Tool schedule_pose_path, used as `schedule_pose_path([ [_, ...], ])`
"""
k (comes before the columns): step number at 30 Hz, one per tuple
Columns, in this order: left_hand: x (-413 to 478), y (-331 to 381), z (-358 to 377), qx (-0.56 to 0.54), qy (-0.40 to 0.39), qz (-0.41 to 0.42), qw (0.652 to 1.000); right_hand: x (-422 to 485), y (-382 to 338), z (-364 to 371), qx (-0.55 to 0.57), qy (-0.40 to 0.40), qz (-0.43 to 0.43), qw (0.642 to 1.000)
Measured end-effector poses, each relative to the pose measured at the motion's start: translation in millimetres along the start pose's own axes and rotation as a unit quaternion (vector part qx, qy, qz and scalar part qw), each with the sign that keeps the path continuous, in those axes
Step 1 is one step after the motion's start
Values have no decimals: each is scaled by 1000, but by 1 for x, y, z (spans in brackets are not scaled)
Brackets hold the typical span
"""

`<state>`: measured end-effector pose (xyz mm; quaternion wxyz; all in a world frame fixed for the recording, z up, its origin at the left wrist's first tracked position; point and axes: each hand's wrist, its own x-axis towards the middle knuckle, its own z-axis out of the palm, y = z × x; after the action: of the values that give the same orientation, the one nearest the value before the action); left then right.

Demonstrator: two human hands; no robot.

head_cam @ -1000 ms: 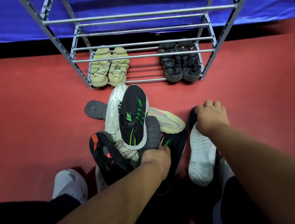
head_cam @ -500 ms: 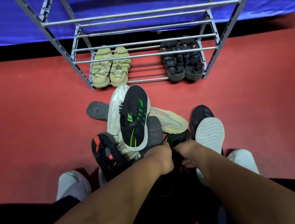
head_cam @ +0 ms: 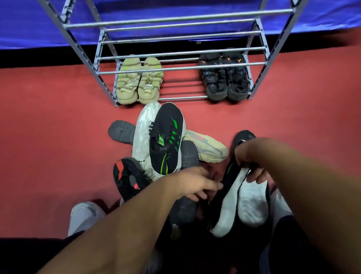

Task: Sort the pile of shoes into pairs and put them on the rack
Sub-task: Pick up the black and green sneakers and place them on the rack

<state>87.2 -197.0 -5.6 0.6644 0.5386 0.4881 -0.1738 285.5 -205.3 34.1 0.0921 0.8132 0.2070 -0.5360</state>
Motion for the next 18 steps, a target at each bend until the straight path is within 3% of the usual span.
schedule_pose_path([
  [6,-16,22,-13,-56,7,53,997,-9,-12,-31,138,-6,-85,987],
  [10,-13,26,-32,-54,151,142,977,-1,-26,-14,251,27,-158,955],
  [15,3,18,-53,-220,234,183,929,2,-44,23,365,-86,-190,908],
  [18,5,17,-62,-271,265,204,903,5,-56,35,382,-100,-223,891],
])
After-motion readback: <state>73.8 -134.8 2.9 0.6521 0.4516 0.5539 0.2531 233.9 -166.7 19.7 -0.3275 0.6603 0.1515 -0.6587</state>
